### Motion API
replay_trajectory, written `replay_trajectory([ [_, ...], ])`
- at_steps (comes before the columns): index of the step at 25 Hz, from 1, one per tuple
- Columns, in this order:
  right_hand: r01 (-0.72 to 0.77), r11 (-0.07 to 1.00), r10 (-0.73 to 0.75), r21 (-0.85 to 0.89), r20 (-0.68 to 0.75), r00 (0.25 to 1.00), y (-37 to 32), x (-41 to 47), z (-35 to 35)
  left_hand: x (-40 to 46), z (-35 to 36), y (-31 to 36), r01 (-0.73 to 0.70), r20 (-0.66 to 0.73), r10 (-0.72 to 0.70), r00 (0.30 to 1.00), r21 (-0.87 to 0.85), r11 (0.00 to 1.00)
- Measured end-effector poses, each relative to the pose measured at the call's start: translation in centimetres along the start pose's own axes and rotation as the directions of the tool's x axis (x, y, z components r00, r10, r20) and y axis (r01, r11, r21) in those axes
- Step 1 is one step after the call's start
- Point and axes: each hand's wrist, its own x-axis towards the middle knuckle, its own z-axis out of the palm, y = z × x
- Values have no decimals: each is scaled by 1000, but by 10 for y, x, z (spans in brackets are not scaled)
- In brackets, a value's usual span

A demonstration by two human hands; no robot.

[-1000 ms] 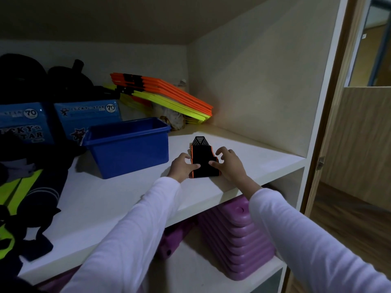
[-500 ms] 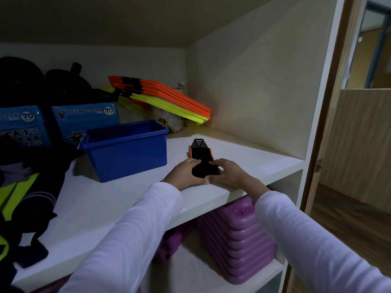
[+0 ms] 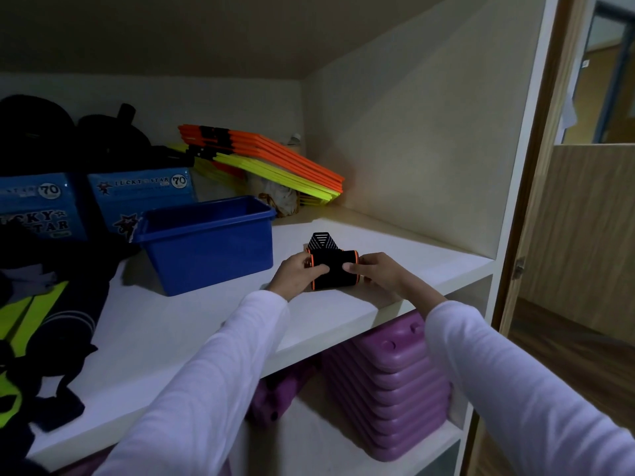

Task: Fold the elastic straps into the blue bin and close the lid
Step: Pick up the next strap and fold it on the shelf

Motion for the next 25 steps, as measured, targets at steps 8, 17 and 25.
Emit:
replay_trajectory([
  [8,-108,994,109,19,-52,993,-7,7,6,5,0,0,154,60,-145,988,-186,971],
  [17,-227,962,208,-150,-136,969,-16,19,16,14,3,-6,232,-86,-234,968,-35,972],
  [25,-128,964,61,-233,-275,959,-4,24,25,14,5,-5,204,-140,-195,971,55,977],
])
